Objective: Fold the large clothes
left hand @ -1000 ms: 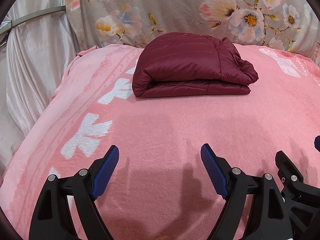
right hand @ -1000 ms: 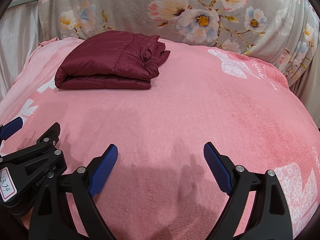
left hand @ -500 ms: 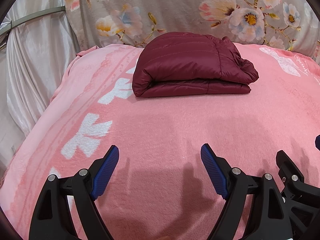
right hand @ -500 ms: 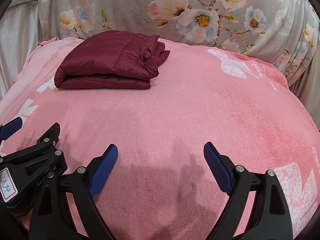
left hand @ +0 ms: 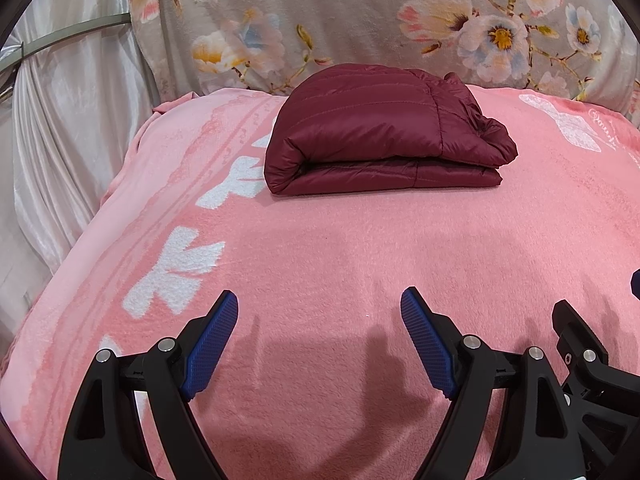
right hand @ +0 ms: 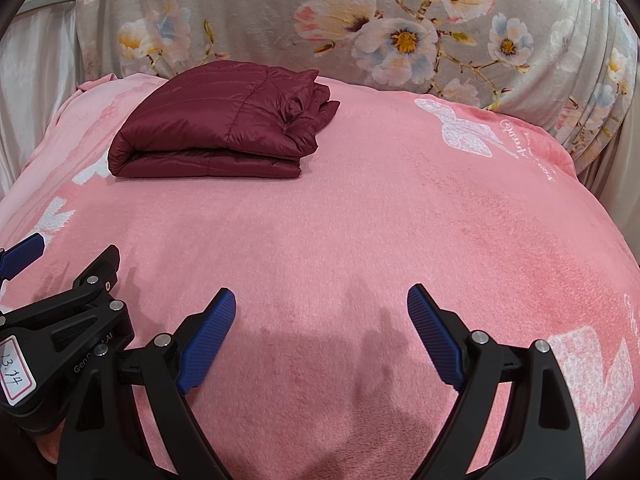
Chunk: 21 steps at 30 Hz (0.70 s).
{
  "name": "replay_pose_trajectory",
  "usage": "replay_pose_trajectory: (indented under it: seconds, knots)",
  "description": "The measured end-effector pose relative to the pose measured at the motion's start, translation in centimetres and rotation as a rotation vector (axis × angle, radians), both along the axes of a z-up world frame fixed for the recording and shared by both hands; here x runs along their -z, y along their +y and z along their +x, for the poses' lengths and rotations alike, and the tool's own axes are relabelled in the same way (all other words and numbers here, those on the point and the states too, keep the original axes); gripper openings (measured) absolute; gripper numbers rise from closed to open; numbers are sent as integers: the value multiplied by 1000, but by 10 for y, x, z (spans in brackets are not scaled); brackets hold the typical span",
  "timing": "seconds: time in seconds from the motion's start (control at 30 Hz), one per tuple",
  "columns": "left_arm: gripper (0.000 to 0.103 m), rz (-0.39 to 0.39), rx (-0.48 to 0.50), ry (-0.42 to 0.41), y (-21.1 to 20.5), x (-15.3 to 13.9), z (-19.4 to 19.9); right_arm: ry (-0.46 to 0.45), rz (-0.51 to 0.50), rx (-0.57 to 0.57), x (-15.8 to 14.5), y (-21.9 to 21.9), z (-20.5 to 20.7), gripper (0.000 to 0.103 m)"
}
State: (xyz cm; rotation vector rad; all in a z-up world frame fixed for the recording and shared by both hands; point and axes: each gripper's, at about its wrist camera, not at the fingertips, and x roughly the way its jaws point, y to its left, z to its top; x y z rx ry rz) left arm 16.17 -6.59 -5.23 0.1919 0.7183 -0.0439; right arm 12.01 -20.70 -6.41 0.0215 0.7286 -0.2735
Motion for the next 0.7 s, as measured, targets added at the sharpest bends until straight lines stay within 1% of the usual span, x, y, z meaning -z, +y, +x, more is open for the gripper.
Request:
replay_pose_trajectory:
  seconds: [0.37, 0.5, 0.6, 0.7]
  knots:
    - [79, 3, -1, -2, -2, 1, 0, 0, -1, -1, 0, 0, 0, 85]
    - [78, 9, -2, -6, -1, -1, -1, 2, -2, 0, 0, 0, 0, 85]
    - [74, 19, 4, -6, -2, 0, -2, 4, -9, 2, 0, -1, 0, 85]
    - [73, 25, 6, -10, 1, -1, -1, 3, -8, 2, 0, -1, 0, 85]
